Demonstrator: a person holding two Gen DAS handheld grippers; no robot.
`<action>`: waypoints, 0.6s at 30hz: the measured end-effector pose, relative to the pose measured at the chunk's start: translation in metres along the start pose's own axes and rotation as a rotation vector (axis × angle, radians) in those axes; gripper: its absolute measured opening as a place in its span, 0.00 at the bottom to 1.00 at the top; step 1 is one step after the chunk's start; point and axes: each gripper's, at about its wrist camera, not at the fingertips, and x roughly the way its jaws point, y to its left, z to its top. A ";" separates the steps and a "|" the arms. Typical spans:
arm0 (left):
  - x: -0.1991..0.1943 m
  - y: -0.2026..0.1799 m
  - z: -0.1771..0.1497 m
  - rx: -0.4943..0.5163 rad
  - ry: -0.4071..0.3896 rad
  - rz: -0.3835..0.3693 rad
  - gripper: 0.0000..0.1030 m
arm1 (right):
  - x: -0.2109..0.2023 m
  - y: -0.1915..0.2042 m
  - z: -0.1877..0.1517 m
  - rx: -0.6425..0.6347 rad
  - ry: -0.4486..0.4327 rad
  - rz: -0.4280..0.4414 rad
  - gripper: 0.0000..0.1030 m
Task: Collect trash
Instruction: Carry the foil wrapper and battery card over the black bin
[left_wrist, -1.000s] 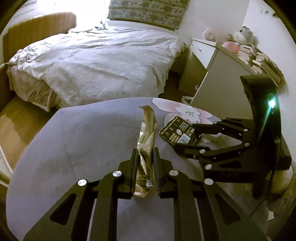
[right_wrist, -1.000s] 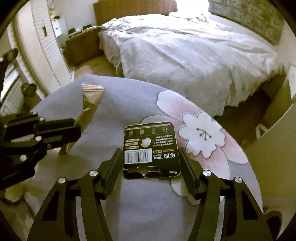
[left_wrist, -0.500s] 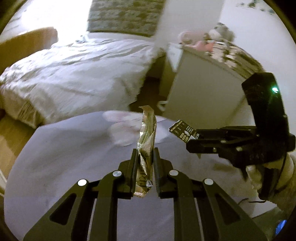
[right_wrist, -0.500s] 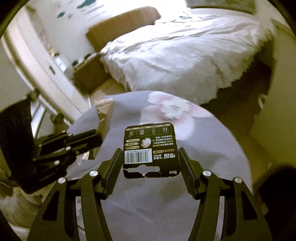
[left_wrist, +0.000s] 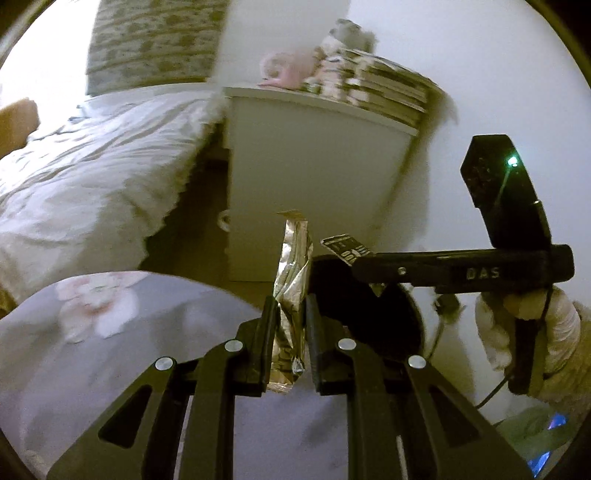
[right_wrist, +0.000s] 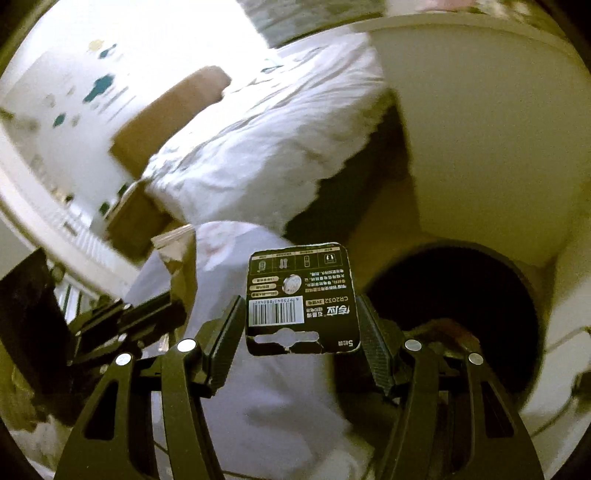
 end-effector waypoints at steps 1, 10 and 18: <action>0.007 -0.009 0.002 0.009 0.007 -0.016 0.17 | -0.003 -0.008 -0.002 0.017 -0.003 -0.005 0.59; 0.056 -0.058 0.010 0.061 0.061 -0.084 0.17 | -0.013 -0.085 -0.019 0.165 -0.015 -0.068 0.59; 0.088 -0.077 0.008 0.093 0.109 -0.096 0.17 | -0.009 -0.126 -0.036 0.252 -0.010 -0.091 0.59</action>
